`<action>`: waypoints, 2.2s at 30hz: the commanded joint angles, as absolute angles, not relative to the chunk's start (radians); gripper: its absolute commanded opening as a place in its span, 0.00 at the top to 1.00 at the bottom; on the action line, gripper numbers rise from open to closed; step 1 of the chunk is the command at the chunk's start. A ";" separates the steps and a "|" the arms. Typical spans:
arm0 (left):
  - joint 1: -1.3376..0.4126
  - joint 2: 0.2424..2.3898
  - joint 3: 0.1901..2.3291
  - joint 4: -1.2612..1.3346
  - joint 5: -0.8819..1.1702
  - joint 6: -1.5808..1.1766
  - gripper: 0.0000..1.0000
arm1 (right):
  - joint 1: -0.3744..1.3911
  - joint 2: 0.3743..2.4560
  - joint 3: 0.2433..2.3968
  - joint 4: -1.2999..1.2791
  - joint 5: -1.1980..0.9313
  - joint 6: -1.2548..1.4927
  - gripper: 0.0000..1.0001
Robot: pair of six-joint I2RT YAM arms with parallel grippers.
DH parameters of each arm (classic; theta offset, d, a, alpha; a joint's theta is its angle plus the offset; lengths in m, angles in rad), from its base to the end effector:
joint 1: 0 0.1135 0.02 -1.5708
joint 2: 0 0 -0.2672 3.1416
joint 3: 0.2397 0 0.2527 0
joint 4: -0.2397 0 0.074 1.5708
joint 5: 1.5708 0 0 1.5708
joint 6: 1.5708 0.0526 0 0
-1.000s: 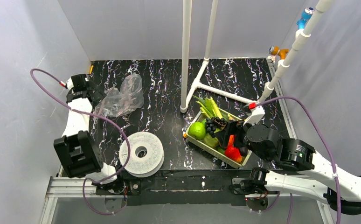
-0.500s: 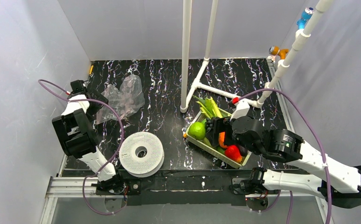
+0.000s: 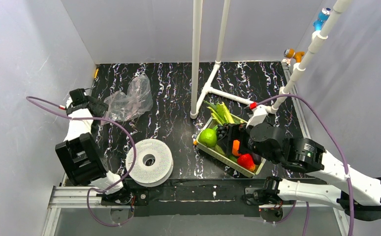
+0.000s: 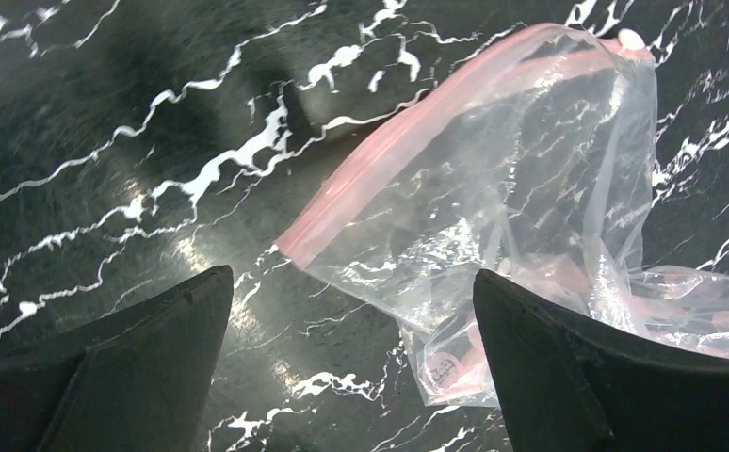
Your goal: Place the food in the zip-top bag and seal the zipper
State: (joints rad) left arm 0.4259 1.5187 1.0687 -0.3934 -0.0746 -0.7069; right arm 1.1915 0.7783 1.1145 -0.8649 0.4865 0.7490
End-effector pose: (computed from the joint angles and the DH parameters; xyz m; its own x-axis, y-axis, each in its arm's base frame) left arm 0.3056 0.1429 0.2331 -0.2203 -0.8111 -0.5418 -0.7893 0.4746 -0.3895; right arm 0.0768 0.1262 0.3779 -0.5941 0.1351 -0.7930 -0.3647 0.8334 0.4152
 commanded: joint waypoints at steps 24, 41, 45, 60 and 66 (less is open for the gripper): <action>0.493 1.553 0.511 0.678 0.279 -1.119 0.28 | 1.195 0.798 1.095 -0.800 0.452 0.773 0.00; 0.282 1.223 0.663 0.409 0.309 -0.614 1.00 | 1.195 0.886 1.121 -0.786 0.447 0.741 0.00; 0.163 1.053 0.641 0.363 0.207 -0.511 1.00 | 1.196 0.911 1.128 -0.796 0.438 0.743 0.00; -0.111 0.366 0.927 -0.715 0.121 -0.431 1.00 | 1.194 0.927 1.089 -0.757 0.468 0.671 0.00; -0.111 0.250 1.047 -0.894 0.194 -0.411 1.00 | 1.194 1.081 1.174 -0.708 0.392 0.630 0.00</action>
State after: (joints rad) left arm -0.1116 0.2079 0.9637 -0.6643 0.1183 -0.4265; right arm 1.1915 1.0024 1.0905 -0.7751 0.4352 0.6763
